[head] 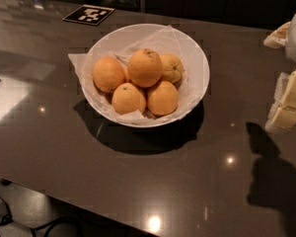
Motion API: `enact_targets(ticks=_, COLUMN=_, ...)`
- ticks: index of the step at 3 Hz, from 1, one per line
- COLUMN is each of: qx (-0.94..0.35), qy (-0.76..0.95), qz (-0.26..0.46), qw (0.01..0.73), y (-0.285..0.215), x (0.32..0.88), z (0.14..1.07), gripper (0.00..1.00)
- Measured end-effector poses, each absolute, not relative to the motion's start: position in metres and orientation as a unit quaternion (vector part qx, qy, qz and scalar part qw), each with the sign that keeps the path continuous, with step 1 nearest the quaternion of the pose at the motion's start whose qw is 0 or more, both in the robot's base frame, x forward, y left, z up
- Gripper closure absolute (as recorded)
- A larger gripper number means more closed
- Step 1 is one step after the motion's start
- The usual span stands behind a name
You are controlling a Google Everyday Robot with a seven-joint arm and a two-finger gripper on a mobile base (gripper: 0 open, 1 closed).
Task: Pick orange from white bowl
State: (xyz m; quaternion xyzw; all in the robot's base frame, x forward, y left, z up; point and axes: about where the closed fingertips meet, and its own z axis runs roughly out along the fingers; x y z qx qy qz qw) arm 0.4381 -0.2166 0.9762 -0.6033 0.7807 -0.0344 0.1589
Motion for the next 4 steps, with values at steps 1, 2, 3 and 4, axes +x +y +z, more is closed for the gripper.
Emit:
enact_targets(ticks=1, qx=-0.604, qy=0.780, qz=-0.036, qw=0.160, y=-0.216, x=0.438, z=0.977, gripper=0.00)
enact_targets(ticks=2, qx=-0.620, qy=0.769, qz=-0.048, qw=0.149, y=-0.202, x=0.440, z=0.982, gripper=0.00)
enact_targets(ticks=3, qx=-0.655, qy=0.740, qz=-0.065, qw=0.140, y=-0.180, x=0.440, z=0.989, gripper=0.00)
enact_targets(ticks=4, qx=-0.655, qy=0.739, qz=-0.067, qw=0.144, y=-0.179, x=0.441, z=0.991, gripper=0.00)
